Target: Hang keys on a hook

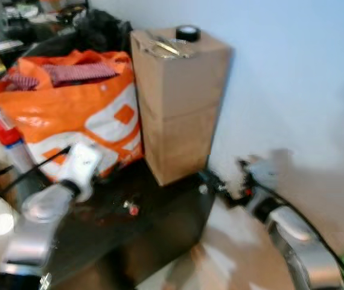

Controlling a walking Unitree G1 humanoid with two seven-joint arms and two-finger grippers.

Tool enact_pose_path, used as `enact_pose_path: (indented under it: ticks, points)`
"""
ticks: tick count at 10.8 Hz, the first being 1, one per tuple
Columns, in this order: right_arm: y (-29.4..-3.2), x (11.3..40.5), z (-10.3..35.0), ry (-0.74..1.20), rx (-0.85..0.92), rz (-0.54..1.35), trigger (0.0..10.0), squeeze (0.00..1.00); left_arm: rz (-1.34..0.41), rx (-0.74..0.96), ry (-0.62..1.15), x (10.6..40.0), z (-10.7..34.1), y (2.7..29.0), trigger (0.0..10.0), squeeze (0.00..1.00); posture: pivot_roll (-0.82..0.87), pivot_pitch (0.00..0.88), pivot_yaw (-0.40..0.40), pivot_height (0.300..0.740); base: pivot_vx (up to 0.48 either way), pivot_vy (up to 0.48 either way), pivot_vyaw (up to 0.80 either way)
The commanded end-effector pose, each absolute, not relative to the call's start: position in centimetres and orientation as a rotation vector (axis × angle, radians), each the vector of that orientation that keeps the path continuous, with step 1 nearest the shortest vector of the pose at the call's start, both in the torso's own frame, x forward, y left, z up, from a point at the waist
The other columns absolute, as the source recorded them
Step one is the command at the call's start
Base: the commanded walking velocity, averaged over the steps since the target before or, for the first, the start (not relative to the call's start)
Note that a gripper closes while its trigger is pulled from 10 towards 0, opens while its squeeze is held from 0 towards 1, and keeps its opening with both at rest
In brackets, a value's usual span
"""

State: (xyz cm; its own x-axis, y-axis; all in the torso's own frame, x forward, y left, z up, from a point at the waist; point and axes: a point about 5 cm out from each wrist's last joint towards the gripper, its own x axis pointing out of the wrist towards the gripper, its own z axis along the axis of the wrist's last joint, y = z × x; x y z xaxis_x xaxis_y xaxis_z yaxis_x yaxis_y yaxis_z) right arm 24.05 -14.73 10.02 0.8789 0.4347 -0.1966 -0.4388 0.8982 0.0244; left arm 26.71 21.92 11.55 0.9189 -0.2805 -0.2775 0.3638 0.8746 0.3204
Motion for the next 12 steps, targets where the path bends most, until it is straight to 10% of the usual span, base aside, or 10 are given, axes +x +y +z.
enact_pose_path:
  ticks: [1,6,7,8,11,12]
  points:
    - [-15.6,23.7,10.1,0.218,-0.030,0.451,10.0,0.00,-0.431,0.371,0.198,27.1,12.1,20.6,10.0,0.00,-0.09,0.000,0.006,0.732,0.000,0.000,0.00]
    - [-15.7,21.8,10.1,0.301,-0.111,0.555,10.0,0.00,-0.720,0.508,0.376,29.6,9.2,19.0,10.0,0.00,-0.15,0.000,0.005,0.732,0.000,0.000,0.00]
    - [-15.7,21.6,10.1,0.316,-0.127,0.564,10.0,0.00,-0.764,0.481,0.425,30.0,8.6,18.8,10.0,0.26,-0.17,0.000,0.002,0.732,0.000,0.000,0.00]
    - [-15.9,21.4,10.1,0.337,-0.141,0.569,10.0,0.00,-0.776,0.450,0.559,30.4,7.4,19.1,10.0,1.00,-0.17,0.000,-0.009,0.732,0.000,0.000,0.00]
    - [-15.8,20.6,9.9,0.390,-0.193,0.611,10.0,0.00,-0.722,0.496,0.692,30.7,5.2,19.5,10.0,0.90,-0.20,0.053,-0.028,0.732,0.000,0.000,0.00]
    - [-15.7,20.4,9.9,0.398,-0.195,0.621,10.0,0.00,-0.740,0.493,0.721,30.4,4.8,19.6,10.0,0.00,-0.20,0.075,-0.034,0.732,0.000,0.000,0.00]
